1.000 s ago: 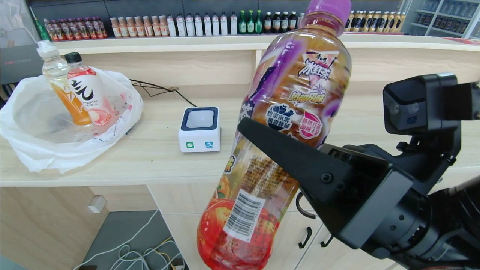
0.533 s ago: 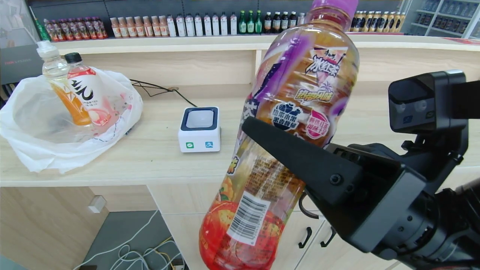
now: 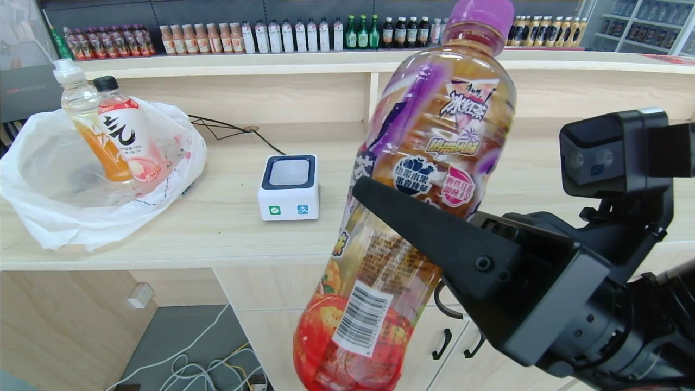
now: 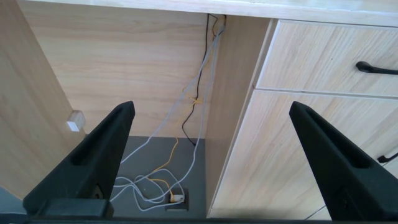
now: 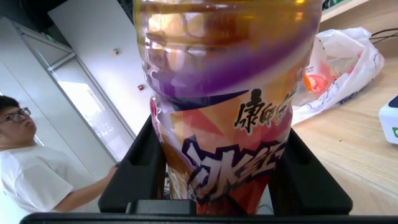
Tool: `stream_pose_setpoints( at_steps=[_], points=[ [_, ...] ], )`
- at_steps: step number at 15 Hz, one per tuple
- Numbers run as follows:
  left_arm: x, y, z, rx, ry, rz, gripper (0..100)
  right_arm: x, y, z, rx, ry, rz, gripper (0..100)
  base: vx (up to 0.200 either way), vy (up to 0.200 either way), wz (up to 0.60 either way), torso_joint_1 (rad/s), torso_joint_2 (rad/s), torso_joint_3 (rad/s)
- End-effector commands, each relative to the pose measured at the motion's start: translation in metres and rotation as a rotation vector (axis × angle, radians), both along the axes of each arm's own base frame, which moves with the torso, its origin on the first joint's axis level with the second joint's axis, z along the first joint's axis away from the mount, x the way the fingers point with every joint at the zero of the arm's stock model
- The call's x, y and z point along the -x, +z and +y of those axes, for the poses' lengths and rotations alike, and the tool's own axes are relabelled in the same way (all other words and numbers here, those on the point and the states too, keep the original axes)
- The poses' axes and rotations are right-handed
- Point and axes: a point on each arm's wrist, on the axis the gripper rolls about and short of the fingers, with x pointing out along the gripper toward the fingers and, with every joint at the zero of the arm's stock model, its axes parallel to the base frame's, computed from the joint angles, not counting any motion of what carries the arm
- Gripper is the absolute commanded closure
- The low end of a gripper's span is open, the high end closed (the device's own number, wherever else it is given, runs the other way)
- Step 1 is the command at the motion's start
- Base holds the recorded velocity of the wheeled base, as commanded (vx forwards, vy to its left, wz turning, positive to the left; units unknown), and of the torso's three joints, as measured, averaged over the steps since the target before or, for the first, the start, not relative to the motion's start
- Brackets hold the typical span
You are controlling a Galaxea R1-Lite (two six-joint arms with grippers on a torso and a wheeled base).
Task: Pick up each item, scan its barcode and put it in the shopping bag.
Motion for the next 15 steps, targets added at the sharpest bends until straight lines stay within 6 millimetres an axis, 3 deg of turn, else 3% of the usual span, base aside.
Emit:
stream_pose_setpoints(
  at_steps=[1, 6, 11, 15],
  points=[
    [0.0, 0.0, 0.0, 0.0, 0.0, 0.0, 0, -0.001, -0.002, -0.002, 0.007, -0.013, 0.001, 100, 0.0, 0.0, 0.0, 0.0, 0.0, 0.0],
    [0.0, 0.0, 0.0, 0.0, 0.0, 0.0, 0, -0.02, -0.004, -0.022, 0.045, -0.164, -0.066, 100, 0.0, 0.0, 0.0, 0.0, 0.0, 0.0],
    [0.0, 0.0, 0.0, 0.0, 0.0, 0.0, 0, -0.049, -0.006, -0.065, 0.111, -0.452, -0.153, 100, 0.0, 0.0, 0.0, 0.0, 0.0, 0.0],
    [0.0, 0.0, 0.0, -0.002, 0.0, 0.0, 0, -0.051, -0.014, -0.096, 0.22, -0.644, -0.242, 100, 0.0, 0.0, 0.0, 0.0, 0.0, 0.0]
  ],
)
